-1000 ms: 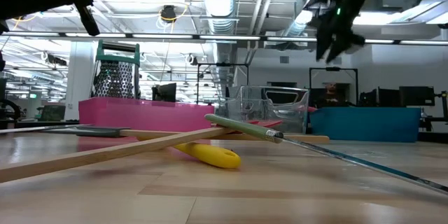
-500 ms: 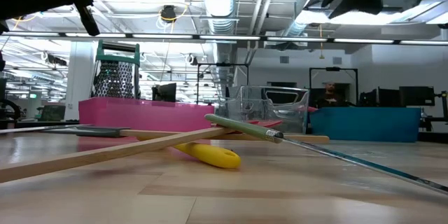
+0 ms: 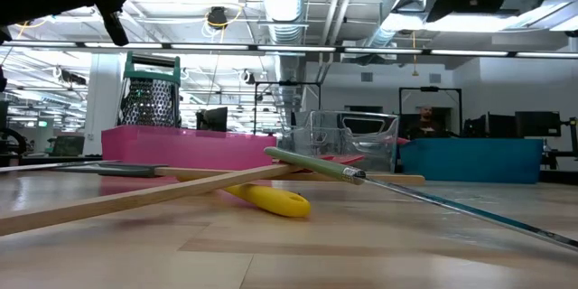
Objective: Pick & Place Kitchen Items
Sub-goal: Put the green knife into the transparent bin
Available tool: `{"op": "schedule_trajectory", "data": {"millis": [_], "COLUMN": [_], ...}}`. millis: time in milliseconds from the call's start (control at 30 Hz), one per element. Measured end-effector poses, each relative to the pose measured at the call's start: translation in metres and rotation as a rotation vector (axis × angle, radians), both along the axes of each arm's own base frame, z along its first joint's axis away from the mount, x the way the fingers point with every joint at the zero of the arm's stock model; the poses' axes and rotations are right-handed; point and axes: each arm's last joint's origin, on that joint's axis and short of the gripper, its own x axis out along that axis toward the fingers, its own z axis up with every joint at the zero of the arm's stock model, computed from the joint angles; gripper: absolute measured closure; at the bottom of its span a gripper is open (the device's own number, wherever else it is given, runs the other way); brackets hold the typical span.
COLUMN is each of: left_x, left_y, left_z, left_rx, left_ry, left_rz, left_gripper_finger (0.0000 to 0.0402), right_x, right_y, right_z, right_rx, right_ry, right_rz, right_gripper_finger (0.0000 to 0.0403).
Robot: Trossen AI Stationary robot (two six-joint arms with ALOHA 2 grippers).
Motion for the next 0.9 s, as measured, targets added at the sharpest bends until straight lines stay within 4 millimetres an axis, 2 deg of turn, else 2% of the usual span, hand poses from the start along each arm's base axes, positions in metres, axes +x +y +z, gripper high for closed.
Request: {"op": "schedule_trajectory", "data": {"millis": [133,367,633,900], "left_x": [0.0,0.0,0.001,0.001], "left_y": [-0.001,-0.001,-0.003,-0.004], "left_z": [0.0,0.0,0.0,0.001], "left_rx": [0.019,0.017,-0.003,-0.021], "left_ry": [0.001,-0.002,-0.017,-0.029], "left_rz": [-0.024,-0.041,-0.103,-0.164], "left_gripper_finger": [0.0318,0.0297,0.0279,0.027], "right_x": [0.008,0.01,0.022,0.038], "right_y": [0.021,0.05,0.074,0.089], "right_z": [-0.009,-0.022,-0.039,-0.054], "right_rx": [0.032,0.051,0.065,0.105], "right_ry": [0.008,0.063,0.079,0.091], "right_rz": [0.027,0.087,0.138,0.213], "right_gripper_finger": [0.0173,0.0172,0.0172,0.0172]}}
